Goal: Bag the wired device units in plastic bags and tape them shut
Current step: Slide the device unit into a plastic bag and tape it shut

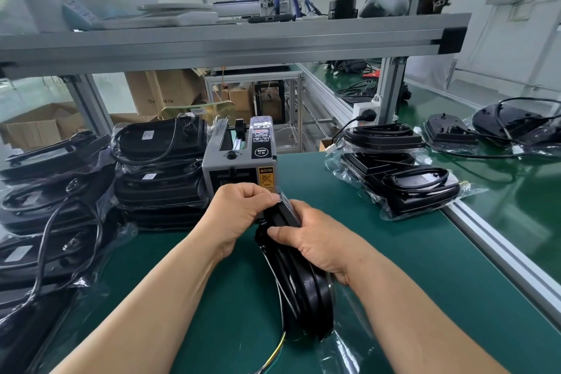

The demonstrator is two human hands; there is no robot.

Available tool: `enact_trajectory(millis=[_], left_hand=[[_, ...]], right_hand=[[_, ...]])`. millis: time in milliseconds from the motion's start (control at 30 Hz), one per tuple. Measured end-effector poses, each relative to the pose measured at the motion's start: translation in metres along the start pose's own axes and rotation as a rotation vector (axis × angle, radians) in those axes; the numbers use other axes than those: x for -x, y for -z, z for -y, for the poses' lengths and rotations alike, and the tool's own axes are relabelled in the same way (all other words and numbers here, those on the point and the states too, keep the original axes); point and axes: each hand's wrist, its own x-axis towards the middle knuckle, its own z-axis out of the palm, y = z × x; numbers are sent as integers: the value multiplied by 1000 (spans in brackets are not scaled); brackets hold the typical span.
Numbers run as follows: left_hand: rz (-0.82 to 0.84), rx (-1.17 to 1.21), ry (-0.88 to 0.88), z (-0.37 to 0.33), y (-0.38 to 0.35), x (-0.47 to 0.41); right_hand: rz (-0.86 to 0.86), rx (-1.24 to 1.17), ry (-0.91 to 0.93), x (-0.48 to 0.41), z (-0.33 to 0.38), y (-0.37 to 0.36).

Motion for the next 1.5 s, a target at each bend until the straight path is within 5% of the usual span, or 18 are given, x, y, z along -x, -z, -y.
enact_trajectory(millis=[300, 500, 767, 933, 1133, 1300, 1500], left_hand=[[-128, -196, -68, 4, -5, -2], [-200, 72, 184, 2, -22, -4], [-241, 87, 205, -6, -28, 5], [-198, 4, 118, -14, -28, 18], [-133, 10, -20, -25, -9, 43], [-193, -153, -185, -20, 3, 63], [-229, -230, -351, -17, -1, 68]], right_hand=[[-4, -20, 6, -2, -2, 1], [-33, 61, -4, -3, -3, 0], [-3, 193, -48, -5, 9, 3], [26, 257, -137, -14, 31, 15], [8, 85, -38, 1, 38, 22], [-158, -156, 149, 30, 34, 28], [-369, -150, 263, 46, 16, 10]])
